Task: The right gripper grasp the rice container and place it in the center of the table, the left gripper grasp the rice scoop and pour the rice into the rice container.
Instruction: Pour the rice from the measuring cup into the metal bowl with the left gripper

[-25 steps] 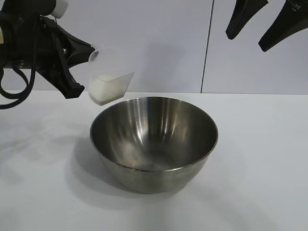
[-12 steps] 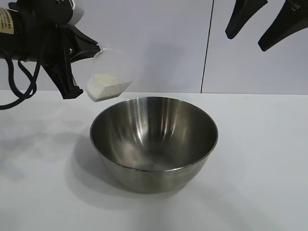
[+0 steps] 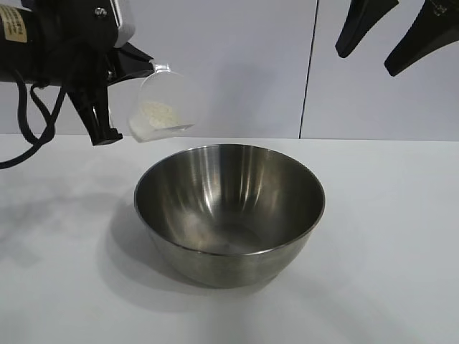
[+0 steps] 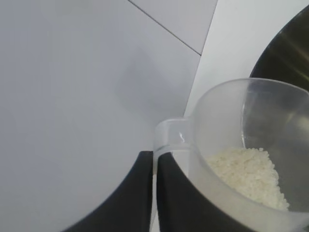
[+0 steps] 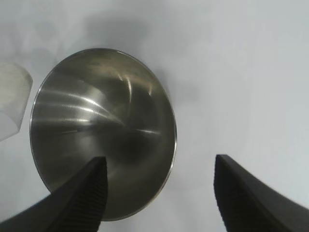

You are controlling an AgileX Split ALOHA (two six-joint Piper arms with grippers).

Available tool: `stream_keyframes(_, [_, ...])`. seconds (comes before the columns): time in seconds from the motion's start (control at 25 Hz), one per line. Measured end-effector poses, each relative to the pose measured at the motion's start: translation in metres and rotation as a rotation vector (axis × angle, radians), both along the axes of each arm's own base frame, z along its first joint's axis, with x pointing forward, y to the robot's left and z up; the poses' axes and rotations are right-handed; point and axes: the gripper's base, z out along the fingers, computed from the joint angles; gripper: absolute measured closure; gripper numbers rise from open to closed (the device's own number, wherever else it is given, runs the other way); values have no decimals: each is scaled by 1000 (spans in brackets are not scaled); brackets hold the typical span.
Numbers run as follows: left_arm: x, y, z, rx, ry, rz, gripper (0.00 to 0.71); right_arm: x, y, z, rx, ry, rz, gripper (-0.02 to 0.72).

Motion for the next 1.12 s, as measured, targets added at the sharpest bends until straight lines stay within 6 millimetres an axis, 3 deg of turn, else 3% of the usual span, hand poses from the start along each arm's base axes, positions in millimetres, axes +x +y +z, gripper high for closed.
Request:
stream_keyframes(0.2, [-2,-11,7,60,-72,-52,701,0,0,0,2,0,0,261])
stream_keyframes(0.68, [3,-10,15,182,-235,-34,701,1,0,0,3,-10,-4,261])
stream_keyframes(1.12, [-11,-33,20,321,-398,-33,701,2,0,1,5,-21,-7,261])
